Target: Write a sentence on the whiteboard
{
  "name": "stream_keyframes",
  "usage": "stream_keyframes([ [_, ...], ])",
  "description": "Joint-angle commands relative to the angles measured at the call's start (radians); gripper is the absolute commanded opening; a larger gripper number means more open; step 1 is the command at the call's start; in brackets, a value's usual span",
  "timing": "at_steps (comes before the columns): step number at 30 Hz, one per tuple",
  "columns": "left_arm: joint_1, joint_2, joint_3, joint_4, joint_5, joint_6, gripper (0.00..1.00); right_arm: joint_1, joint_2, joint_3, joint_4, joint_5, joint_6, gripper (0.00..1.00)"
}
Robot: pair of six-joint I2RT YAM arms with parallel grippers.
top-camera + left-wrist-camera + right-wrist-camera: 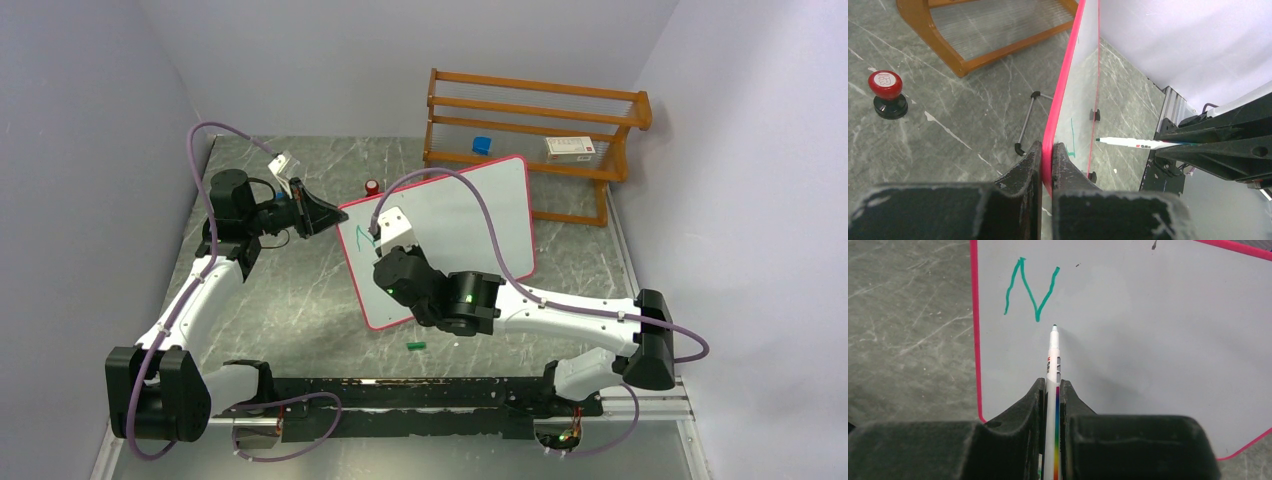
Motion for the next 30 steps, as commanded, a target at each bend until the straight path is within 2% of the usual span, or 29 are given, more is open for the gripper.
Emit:
stream_keyframes([
  [1, -0.013, 0.001, -0.012, -0.05, -0.02, 0.061, 0.05, 0.015, -0.019, -0.007, 0.05, 0.041, 0.027, 0.0],
  [10, -0.013, -0.003, -0.016, -0.046, -0.019, 0.058, 0.05, 0.016, 0.013, 0.032, 0.016, 0.091, 0.04, 0.0],
  [30, -0.013, -0.003, -0.018, -0.039, -0.012, 0.053, 0.05, 0.011, 0.08, 0.062, 0.069, 0.106, 0.001, 0.0],
])
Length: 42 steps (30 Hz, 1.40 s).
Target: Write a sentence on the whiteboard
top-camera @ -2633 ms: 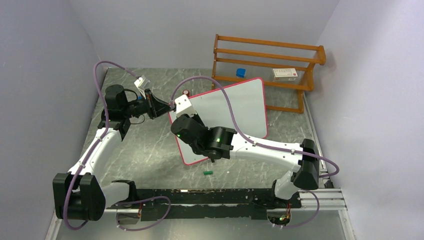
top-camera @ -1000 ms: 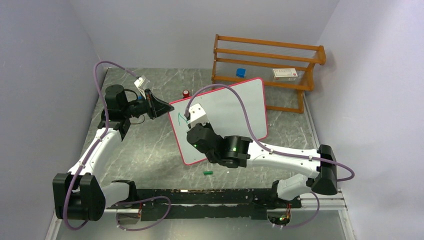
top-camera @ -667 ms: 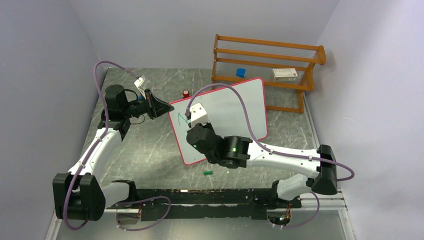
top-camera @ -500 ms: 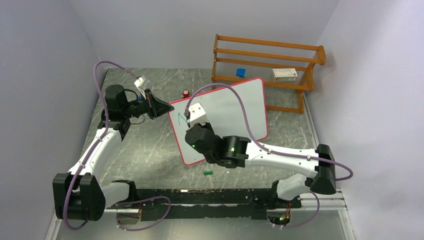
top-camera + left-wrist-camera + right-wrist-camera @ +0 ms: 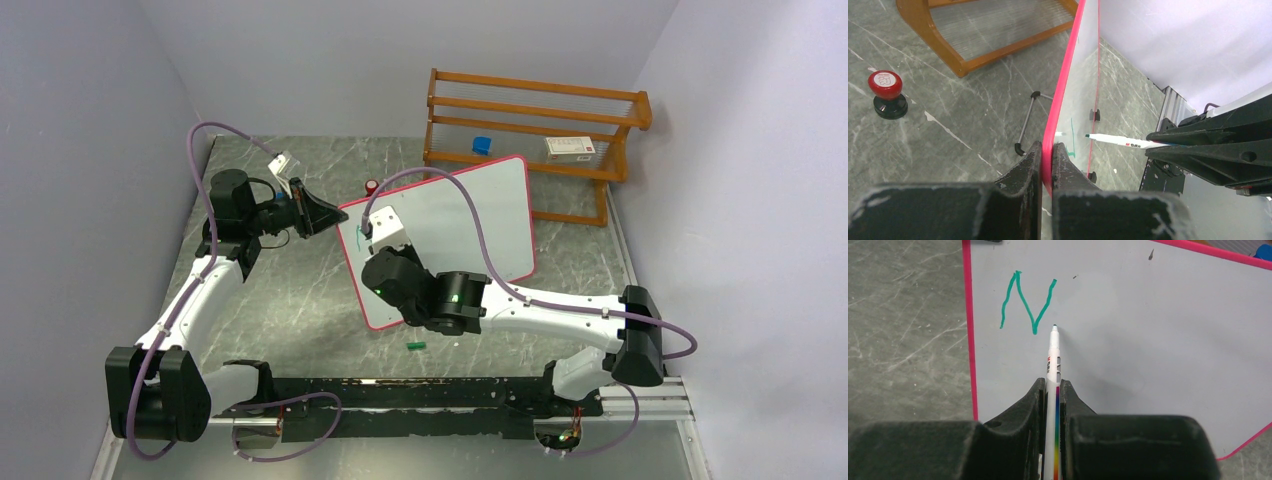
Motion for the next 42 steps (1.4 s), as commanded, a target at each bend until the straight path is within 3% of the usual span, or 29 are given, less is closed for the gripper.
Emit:
stream_keyframes([
  [1, -0.014, -0.003, -0.018, -0.041, -0.011, 0.054, 0.05, -0.002, 0.02, 0.038, 0.033, 0.037, 0.001, 0.0],
  [42, -0.013, 0.005, -0.018, -0.03, -0.001, 0.048, 0.05, -0.048, 0.04, 0.052, -0.055, 0.027, 0.042, 0.0],
])
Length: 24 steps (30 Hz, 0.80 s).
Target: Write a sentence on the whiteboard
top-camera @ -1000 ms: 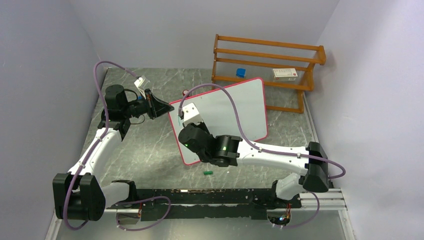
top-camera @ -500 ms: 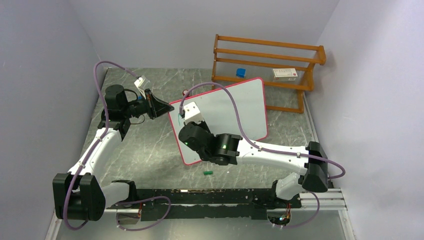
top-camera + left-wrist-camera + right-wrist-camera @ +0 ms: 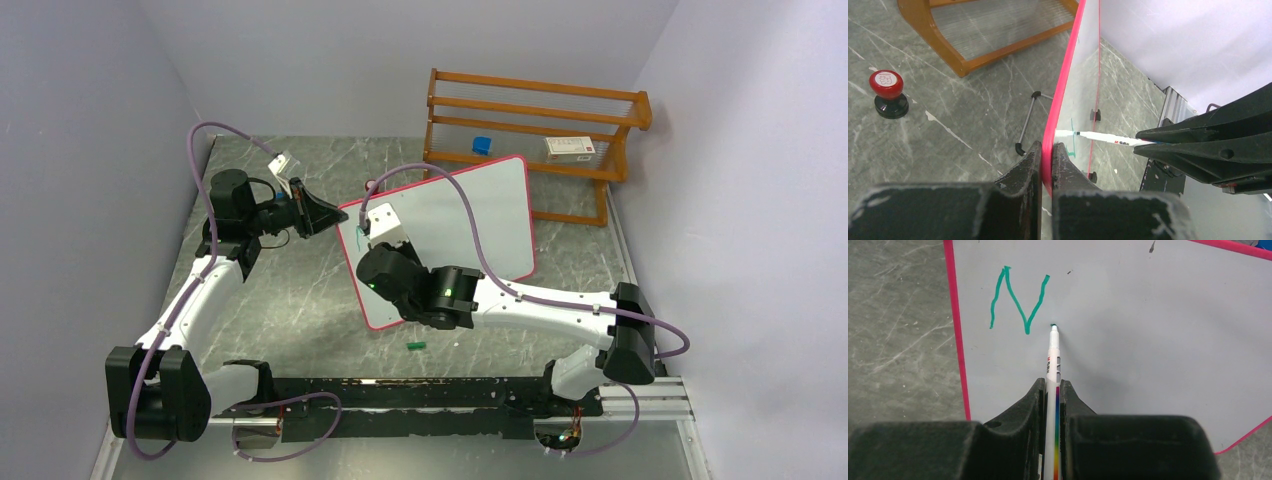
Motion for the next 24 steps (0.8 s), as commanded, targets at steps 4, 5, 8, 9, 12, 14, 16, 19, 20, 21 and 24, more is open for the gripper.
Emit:
stream_keyframes([
  [4, -0.013, 0.004, -0.018, -0.033, -0.001, 0.048, 0.05, -0.02, -0.006, 0.02, -0.02, 0.041, 0.021, 0.0],
  [5, -0.013, 0.004, -0.018, -0.033, -0.002, 0.05, 0.05, -0.021, -0.008, 0.02, -0.021, 0.045, 0.021, 0.0],
  [8, -0.013, 0.004, -0.018, -0.032, -0.001, 0.049, 0.05, -0.022, -0.011, 0.02, -0.022, 0.05, 0.021, 0.0],
  [9, -0.013, 0.003, -0.018, -0.034, -0.003, 0.05, 0.05, -0.022, -0.011, 0.022, -0.023, 0.053, 0.023, 0.0],
  [12, -0.013, 0.003, -0.018, -0.031, -0.001, 0.049, 0.05, -0.022, -0.011, 0.023, -0.025, 0.06, 0.024, 0.0],
  [14, -0.013, 0.003, -0.018, -0.032, -0.001, 0.05, 0.05, -0.024, -0.009, 0.023, -0.017, 0.062, 0.021, 0.0],
  [16, -0.013, 0.002, -0.018, -0.036, -0.002, 0.051, 0.05, -0.024, -0.008, 0.03, -0.022, 0.068, 0.022, 0.0],
  [19, -0.014, 0.003, -0.019, -0.035, -0.002, 0.052, 0.05, -0.024, -0.008, 0.032, -0.022, 0.076, 0.022, 0.0],
  [20, -0.013, 0.003, -0.018, -0.036, -0.002, 0.052, 0.05, -0.025, -0.008, 0.032, -0.022, 0.076, 0.021, 0.0],
  [21, -0.013, 0.002, -0.018, -0.035, -0.002, 0.05, 0.05, -0.025, -0.009, 0.03, -0.017, 0.076, 0.019, 0.0],
  [24, -0.013, 0.002, -0.018, -0.034, -0.001, 0.05, 0.05, -0.025, -0.01, 0.03, -0.006, 0.072, 0.011, 0.0],
])
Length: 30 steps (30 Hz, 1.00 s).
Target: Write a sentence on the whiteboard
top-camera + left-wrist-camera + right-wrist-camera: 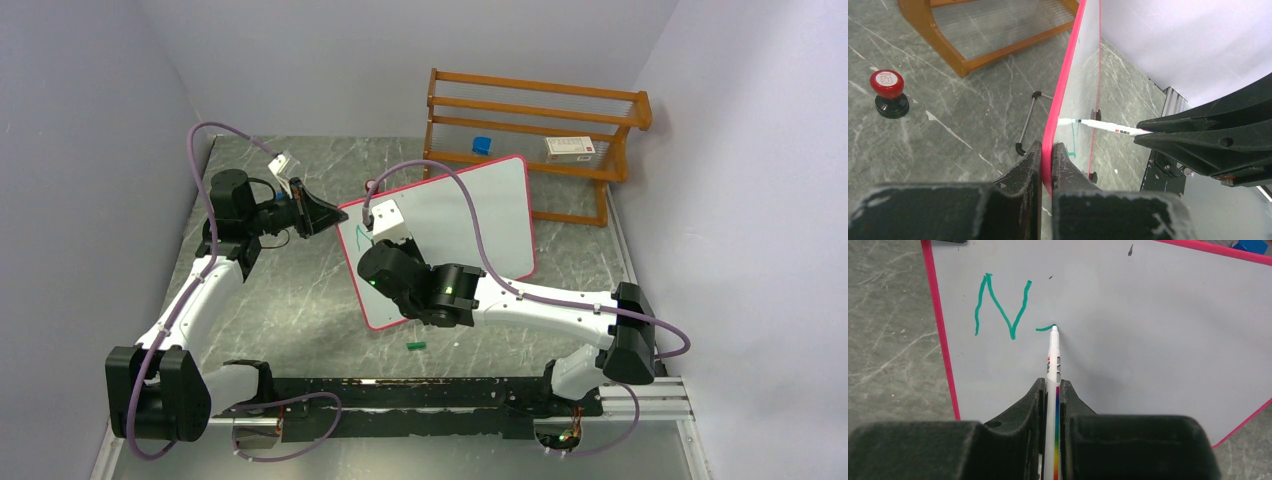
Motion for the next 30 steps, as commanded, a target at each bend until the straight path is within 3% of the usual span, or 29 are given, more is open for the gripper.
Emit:
stream_keyframes([
  [1, -0.013, 0.001, -0.018, -0.033, 0.002, 0.05, 0.05, -0.013, -0.009, 0.022, 0.015, 0.034, 0.001, 0.0],
  [30, -0.013, 0.008, -0.017, -0.028, 0.003, 0.046, 0.05, -0.014, 0.008, 0.04, 0.035, -0.06, -0.036, 0.0],
])
